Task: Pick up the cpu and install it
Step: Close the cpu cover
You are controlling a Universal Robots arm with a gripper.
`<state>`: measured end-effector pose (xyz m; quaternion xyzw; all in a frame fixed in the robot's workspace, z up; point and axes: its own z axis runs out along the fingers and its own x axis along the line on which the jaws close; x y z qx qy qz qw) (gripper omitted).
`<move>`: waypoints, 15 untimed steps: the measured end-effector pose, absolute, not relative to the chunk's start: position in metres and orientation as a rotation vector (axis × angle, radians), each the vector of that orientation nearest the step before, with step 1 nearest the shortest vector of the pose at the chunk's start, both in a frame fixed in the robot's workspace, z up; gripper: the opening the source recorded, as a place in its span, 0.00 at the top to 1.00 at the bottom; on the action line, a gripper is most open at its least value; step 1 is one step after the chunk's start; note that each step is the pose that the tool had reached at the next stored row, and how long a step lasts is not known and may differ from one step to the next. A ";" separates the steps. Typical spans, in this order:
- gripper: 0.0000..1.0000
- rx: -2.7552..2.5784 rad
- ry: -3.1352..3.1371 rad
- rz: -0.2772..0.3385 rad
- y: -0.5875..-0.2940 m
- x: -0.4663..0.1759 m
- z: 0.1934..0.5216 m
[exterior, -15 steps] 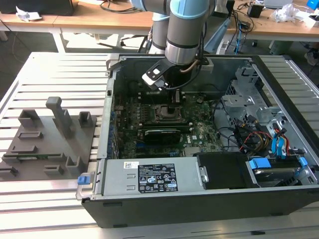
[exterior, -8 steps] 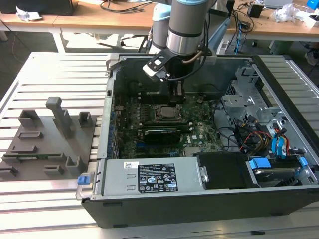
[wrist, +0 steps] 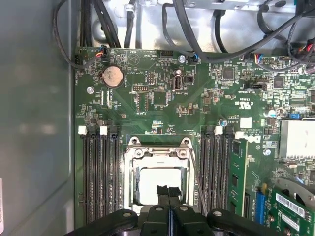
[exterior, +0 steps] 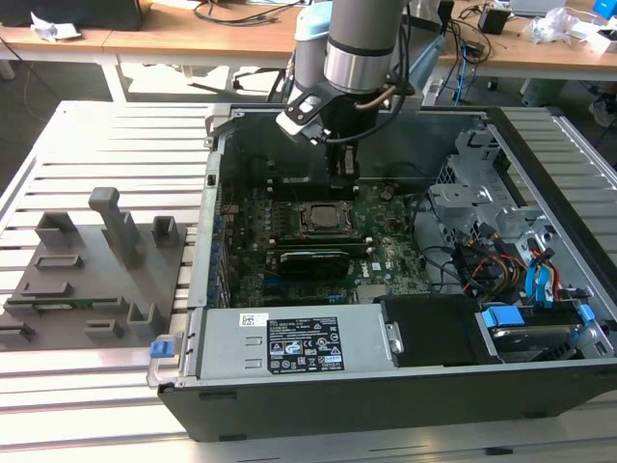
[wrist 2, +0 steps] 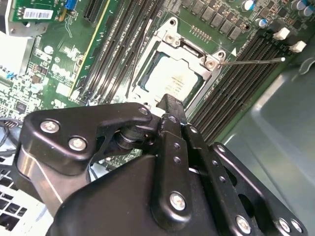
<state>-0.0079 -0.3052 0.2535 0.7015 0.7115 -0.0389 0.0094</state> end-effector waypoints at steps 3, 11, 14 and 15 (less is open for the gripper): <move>0.89 2.191 2.222 -0.121 -0.305 -0.008 0.260; 0.89 2.191 2.222 -0.122 -0.305 -0.008 0.276; 0.89 2.190 2.221 -0.122 -0.305 -0.008 0.285; 0.89 2.190 2.222 -0.122 -0.305 -0.008 0.285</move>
